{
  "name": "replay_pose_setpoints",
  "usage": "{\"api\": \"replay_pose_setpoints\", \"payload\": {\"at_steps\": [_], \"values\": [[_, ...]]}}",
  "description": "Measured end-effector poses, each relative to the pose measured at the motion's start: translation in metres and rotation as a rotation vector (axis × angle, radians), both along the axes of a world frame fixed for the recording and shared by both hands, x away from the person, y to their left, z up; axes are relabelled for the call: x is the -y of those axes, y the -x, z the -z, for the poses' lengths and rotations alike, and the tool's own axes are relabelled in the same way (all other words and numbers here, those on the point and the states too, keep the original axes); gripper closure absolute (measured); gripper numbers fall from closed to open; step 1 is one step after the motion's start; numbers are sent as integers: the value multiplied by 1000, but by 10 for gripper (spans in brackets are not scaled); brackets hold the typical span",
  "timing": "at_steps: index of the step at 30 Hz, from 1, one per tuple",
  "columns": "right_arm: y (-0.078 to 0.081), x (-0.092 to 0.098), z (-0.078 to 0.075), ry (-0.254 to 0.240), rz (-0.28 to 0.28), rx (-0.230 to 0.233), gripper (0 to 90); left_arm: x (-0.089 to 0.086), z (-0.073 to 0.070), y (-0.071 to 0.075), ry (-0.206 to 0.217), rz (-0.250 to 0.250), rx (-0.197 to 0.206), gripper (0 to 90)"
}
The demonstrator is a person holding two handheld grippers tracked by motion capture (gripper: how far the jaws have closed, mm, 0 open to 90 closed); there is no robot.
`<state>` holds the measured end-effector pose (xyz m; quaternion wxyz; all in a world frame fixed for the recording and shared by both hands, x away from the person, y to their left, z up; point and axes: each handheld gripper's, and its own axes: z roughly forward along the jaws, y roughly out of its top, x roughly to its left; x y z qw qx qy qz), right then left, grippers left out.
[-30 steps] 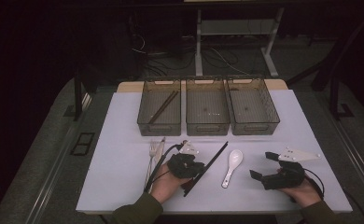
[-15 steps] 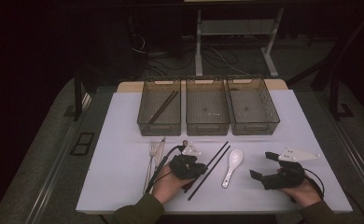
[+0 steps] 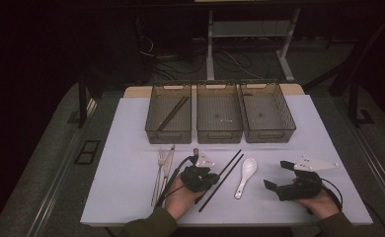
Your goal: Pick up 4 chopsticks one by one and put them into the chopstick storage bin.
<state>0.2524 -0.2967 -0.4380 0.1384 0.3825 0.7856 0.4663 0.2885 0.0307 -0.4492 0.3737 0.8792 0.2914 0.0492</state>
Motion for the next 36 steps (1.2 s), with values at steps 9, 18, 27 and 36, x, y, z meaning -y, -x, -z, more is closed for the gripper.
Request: {"api": "replay_pose_setpoints", "payload": {"at_steps": [9,18,27,36], "values": [[0,0,0,-1,1,0,27,-1,1,-1,19,-17,-4,833],[0,0,0,-4,0,0,27,-2,1,-2,47,-34,-19,850],[0,0,0,-4,1,0,27,-3,-2,-2,102,-56,-26,851],[0,0,0,-3,1,0,27,-2,-9,-2,169,-57,-35,852]]}}
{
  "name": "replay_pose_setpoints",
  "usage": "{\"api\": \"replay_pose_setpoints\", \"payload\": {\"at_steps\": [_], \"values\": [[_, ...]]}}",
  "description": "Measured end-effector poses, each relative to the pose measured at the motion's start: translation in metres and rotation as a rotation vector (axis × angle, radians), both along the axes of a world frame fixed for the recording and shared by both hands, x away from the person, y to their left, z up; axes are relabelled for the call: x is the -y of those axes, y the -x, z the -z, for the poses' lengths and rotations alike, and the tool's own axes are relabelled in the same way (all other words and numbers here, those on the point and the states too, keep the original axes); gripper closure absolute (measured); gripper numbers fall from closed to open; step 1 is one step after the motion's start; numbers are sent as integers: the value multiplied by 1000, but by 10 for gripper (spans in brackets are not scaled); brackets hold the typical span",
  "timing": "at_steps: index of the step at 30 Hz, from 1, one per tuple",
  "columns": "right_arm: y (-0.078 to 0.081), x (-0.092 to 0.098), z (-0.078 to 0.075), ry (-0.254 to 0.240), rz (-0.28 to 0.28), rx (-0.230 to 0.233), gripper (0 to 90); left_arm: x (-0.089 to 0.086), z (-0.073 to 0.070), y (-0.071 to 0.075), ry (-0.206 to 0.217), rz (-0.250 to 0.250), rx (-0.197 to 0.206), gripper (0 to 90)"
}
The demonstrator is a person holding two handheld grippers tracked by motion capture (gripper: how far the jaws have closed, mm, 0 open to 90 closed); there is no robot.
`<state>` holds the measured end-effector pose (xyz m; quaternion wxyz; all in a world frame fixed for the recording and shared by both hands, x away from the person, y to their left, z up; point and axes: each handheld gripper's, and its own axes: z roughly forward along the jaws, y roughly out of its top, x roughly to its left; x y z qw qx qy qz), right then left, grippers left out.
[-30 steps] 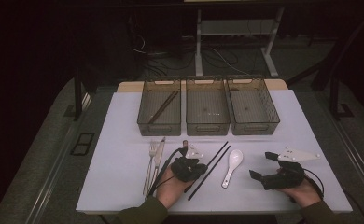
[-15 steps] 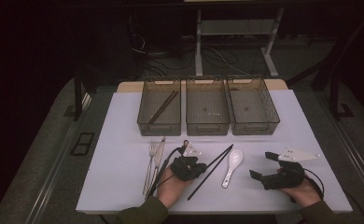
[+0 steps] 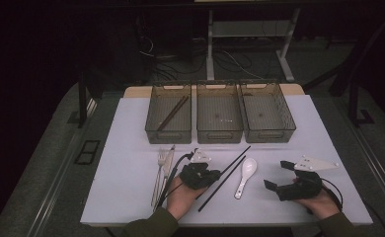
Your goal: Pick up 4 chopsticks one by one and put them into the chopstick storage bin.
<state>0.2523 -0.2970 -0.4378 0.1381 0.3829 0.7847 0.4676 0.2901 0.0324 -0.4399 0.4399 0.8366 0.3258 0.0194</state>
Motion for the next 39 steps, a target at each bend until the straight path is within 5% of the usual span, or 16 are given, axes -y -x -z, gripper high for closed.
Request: {"api": "replay_pose_setpoints", "payload": {"at_steps": [22,39], "values": [[0,0,0,2,-2,0,27,-13,-34,-14,116,2,87,853],[0,0,0,0,-1,0,27,-67,-60,-32,140,-48,138,853]]}}
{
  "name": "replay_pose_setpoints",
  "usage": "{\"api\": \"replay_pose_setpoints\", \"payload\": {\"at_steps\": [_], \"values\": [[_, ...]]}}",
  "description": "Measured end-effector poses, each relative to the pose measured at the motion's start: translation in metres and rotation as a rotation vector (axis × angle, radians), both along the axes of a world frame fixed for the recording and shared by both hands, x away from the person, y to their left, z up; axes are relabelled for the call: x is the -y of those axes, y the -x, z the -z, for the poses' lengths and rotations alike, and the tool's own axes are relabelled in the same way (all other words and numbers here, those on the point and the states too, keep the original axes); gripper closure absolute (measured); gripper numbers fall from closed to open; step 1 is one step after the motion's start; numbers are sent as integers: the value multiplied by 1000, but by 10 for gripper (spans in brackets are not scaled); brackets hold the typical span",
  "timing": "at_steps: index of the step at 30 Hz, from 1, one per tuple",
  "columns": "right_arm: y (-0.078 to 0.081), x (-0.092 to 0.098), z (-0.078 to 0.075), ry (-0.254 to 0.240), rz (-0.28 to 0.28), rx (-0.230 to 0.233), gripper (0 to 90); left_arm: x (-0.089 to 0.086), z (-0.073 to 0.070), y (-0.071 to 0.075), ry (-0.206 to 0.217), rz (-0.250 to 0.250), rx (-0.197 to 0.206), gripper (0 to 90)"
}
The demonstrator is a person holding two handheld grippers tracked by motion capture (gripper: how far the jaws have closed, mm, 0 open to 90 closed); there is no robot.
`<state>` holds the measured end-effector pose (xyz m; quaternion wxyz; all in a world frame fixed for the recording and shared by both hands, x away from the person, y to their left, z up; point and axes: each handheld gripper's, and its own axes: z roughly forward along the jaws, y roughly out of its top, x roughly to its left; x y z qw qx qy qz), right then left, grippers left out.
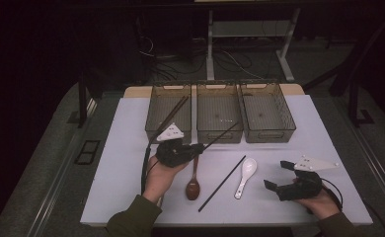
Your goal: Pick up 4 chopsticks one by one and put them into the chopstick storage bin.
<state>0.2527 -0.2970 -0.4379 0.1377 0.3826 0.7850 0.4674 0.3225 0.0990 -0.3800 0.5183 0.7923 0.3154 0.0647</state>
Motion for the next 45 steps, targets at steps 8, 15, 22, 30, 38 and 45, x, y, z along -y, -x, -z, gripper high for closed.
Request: {"api": "replay_pose_setpoints", "payload": {"at_steps": [8,15,22,30,38,45], "values": [[0,0,0,0,0,0,27,-25,-6,-5,6,-37,29,853],[0,0,0,-3,0,-1,26,-44,-8,-11,0,-83,39,853],[0,-1,0,-1,-2,-3,27,-63,-8,-18,7,-135,42,852],[0,-1,1,2,-2,-3,27,-81,-7,-25,1,-195,50,852],[-1,-1,1,4,-1,-3,26,-91,-5,-40,-8,-233,60,852],[-1,0,1,3,5,-3,26,-93,-5,-61,-22,-240,64,852]]}}
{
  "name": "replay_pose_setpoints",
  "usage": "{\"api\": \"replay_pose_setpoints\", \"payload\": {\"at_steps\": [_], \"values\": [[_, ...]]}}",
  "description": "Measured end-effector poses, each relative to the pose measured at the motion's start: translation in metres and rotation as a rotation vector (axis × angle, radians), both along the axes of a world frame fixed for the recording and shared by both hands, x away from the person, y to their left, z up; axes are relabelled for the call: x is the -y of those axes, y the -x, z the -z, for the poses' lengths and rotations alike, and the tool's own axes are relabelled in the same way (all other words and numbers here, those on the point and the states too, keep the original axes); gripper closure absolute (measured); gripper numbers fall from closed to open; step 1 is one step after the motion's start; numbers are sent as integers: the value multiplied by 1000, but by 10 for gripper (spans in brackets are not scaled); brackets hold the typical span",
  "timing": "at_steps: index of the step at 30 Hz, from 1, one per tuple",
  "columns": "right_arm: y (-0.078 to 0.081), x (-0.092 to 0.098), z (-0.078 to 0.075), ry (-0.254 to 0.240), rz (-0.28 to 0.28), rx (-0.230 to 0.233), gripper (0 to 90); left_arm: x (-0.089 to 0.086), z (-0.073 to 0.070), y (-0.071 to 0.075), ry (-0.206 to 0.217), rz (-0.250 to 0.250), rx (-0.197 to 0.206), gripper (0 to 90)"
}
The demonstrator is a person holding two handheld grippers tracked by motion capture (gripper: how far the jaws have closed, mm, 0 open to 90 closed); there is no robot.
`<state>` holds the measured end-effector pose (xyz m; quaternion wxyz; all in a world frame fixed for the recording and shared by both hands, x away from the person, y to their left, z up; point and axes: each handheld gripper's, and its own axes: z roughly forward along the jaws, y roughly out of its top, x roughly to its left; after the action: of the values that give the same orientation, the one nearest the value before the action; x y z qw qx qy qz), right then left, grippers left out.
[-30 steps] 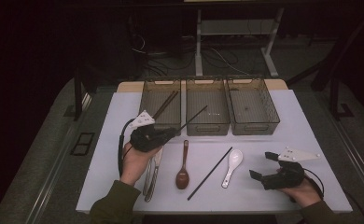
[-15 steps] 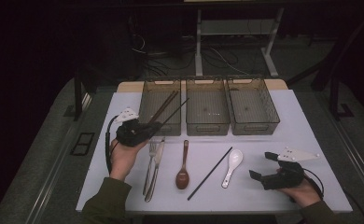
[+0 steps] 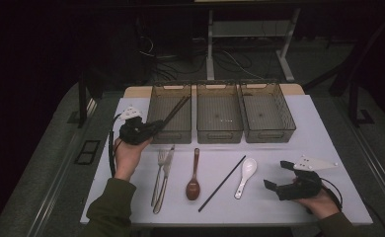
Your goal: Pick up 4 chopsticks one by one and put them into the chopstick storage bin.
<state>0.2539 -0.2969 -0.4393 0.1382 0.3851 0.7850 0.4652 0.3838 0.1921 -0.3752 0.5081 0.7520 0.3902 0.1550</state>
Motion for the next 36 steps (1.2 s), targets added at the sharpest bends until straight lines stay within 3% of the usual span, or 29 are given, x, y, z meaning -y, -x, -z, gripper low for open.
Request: {"api": "replay_pose_setpoints", "payload": {"at_steps": [22,29,36], "values": [[0,-1,3,6,15,0,26,9,-16,-52,-22,17,14,852],[-1,2,1,9,29,-30,26,17,-14,-65,-31,21,8,851],[-1,3,0,7,38,-35,26,20,-6,-79,-69,-24,-16,851]]}}
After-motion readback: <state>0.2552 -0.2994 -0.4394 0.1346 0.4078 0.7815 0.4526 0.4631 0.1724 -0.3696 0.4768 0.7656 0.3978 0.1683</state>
